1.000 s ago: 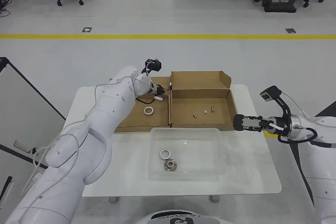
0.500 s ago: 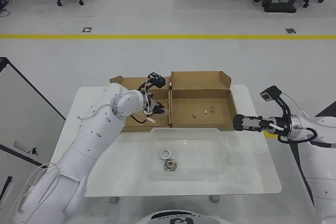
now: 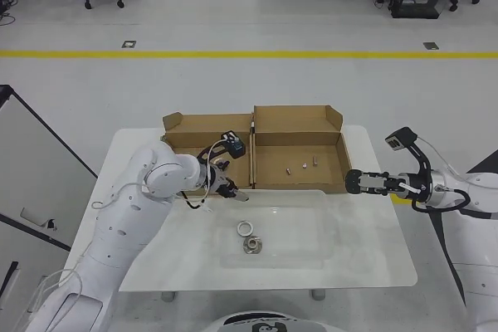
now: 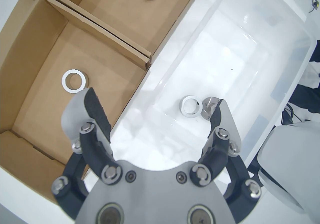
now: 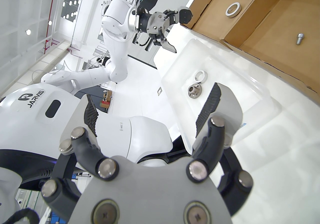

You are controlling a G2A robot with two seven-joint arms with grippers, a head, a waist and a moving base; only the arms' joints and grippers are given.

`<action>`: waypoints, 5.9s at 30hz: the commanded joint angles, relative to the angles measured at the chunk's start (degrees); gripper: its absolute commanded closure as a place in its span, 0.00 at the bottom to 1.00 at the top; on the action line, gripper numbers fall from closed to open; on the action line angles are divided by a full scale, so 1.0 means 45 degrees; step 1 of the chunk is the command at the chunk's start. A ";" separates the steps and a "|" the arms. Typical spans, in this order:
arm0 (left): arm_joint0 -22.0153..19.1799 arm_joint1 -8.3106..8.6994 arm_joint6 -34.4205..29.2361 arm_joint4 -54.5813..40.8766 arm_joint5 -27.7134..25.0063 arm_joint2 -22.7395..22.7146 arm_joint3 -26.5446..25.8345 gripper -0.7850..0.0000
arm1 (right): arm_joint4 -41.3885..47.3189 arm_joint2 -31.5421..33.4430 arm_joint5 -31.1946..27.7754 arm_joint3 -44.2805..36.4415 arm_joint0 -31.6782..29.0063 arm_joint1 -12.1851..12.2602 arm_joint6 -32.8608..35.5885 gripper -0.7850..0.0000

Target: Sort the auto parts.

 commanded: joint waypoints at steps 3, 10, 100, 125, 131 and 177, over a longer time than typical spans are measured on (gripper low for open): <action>-0.0005 -0.0004 0.0020 0.0020 0.0032 0.0003 0.0011 0.00 | 0.0001 0.0000 -0.0001 0.0000 0.0000 0.0000 0.0000 0.00; 0.0110 -0.0018 0.0305 -0.0203 -0.0148 0.0145 -0.0192 0.00 | 0.0001 0.0000 -0.0001 0.0000 0.0000 0.0000 0.0000 0.00; -0.6220 -0.1438 -0.0939 -0.1692 0.0269 1.1805 0.4815 0.57 | 0.0001 0.0000 -0.0001 0.0000 0.0000 0.0000 0.0000 0.00; -0.6622 -0.1401 -0.1105 -0.2813 0.0437 1.1265 0.4365 1.00 | 0.0001 0.0000 -0.0001 0.0000 0.0000 0.0000 0.0000 0.00; -0.6719 -0.0581 -0.1897 -0.3408 0.1229 1.0043 0.1489 1.00 | 0.0001 0.0000 -0.0001 0.0000 0.0000 0.0000 0.0000 0.00; -0.4121 0.2588 0.2017 -1.5194 -0.2688 0.2493 0.0870 1.00 | 0.0001 0.0000 -0.0001 0.0000 0.0000 0.0000 0.0000 0.00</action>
